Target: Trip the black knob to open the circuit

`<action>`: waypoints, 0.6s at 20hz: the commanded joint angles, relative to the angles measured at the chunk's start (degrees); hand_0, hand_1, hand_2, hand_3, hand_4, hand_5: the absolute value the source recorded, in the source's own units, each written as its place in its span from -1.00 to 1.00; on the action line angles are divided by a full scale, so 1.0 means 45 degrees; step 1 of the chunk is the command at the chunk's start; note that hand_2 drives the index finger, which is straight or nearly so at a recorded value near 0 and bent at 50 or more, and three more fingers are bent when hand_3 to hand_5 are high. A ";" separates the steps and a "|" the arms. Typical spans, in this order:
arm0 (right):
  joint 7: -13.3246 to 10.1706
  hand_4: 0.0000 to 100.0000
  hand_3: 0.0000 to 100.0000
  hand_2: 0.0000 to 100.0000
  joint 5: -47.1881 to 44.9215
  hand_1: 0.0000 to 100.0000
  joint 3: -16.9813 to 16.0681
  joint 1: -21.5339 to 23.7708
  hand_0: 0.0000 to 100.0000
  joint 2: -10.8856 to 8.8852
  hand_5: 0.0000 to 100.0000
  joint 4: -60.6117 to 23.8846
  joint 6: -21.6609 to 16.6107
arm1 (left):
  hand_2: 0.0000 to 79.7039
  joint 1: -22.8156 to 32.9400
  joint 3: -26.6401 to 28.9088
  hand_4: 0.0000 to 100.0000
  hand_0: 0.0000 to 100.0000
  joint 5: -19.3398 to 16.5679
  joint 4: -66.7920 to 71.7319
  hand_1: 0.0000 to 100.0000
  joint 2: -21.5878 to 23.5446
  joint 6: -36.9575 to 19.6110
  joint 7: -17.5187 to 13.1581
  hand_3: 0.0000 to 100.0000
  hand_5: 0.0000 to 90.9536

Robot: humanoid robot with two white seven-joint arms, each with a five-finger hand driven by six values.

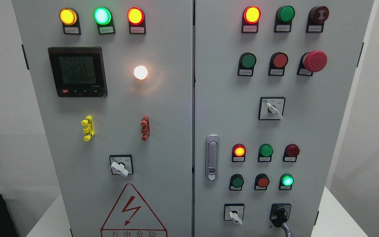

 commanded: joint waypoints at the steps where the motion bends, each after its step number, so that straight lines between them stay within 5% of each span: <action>1: 0.0277 0.91 1.00 -1.00 -0.0023 0.59 -0.0038 -0.0164 0.18 -0.0024 0.72 -0.0301 -0.0247 | -1.00 -0.0051 0.0016 -1.00 -0.76 0.0030 -0.0002 -0.22 -0.0020 -0.0022 0.0003 -1.00 -1.00; 12: 0.0258 0.91 1.00 -1.00 -0.0043 0.59 -0.0155 -0.0164 0.18 -0.0024 0.72 -0.0203 -0.0227 | -1.00 -0.0031 0.0016 -1.00 -0.76 0.0030 -0.0002 -0.22 -0.0020 -0.0022 0.0003 -1.00 -1.00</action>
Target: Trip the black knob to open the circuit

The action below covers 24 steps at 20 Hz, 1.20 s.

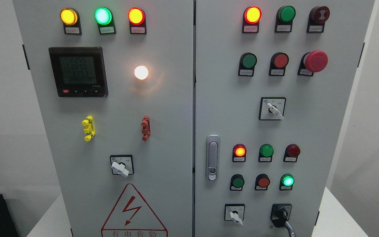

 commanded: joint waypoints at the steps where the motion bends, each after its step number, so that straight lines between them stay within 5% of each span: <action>1: 0.0233 0.91 1.00 -1.00 -0.0039 0.59 -0.0055 -0.0144 0.18 -0.0023 0.72 -0.0211 -0.0215 | -1.00 -0.0031 0.0016 -1.00 -0.76 0.0030 -0.0003 -0.22 -0.0020 -0.0022 0.0003 -1.00 -1.00; 24: 0.0136 0.90 1.00 -1.00 -0.0293 0.59 -0.0270 -0.0183 0.17 -0.0101 0.70 -0.0133 -0.0215 | -1.00 -0.0031 0.0016 -1.00 -0.76 0.0030 -0.0003 -0.22 -0.0020 -0.0022 0.0003 -1.00 -1.00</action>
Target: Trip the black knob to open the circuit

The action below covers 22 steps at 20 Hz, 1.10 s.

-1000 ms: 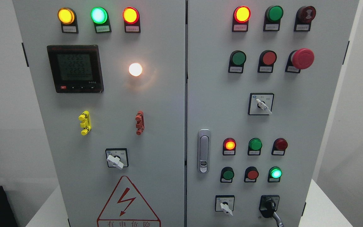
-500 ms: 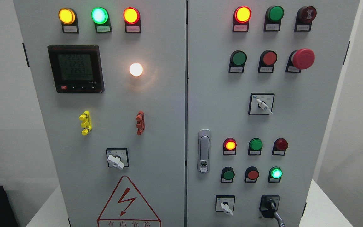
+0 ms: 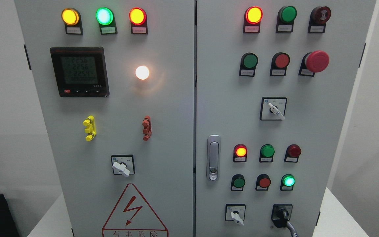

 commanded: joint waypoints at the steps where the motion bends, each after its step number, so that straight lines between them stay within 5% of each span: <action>1: -0.0058 0.90 1.00 -1.00 -0.0033 0.59 -0.0086 -0.0162 0.17 -0.0123 0.70 -0.0226 -0.0174 | -1.00 -0.0050 0.0016 -1.00 -0.76 0.0030 -0.0003 -0.22 -0.0020 -0.0022 0.0003 -1.00 -1.00; 22: -0.0332 0.90 1.00 -1.00 -0.0052 0.60 -0.0145 0.0170 0.18 -0.0299 0.71 -0.0733 -0.0174 | -1.00 -0.0031 0.0016 -1.00 -0.76 0.0030 -0.0003 -0.22 -0.0020 -0.0022 0.0003 -1.00 -1.00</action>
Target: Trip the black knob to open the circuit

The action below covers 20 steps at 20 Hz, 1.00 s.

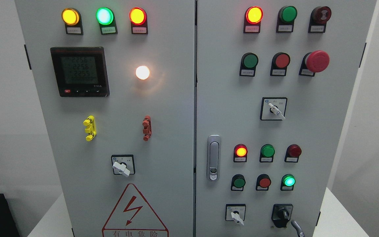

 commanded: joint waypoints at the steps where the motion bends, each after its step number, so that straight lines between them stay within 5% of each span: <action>1: -0.0043 0.90 1.00 -1.00 -0.0034 0.60 -0.0054 0.0036 0.18 0.0016 0.71 -0.0461 -0.0154 | -1.00 -0.0051 0.0016 -1.00 -0.76 0.0030 -0.0002 -0.22 -0.0020 -0.0023 0.0003 -1.00 -1.00; 20: -0.0258 0.89 1.00 -1.00 -0.0034 0.57 0.0376 0.2300 0.23 0.0231 0.67 -0.2336 -0.0075 | -1.00 -0.0032 0.0016 -1.00 -0.76 0.0030 -0.0002 -0.22 -0.0020 -0.0003 0.0003 -1.00 -1.00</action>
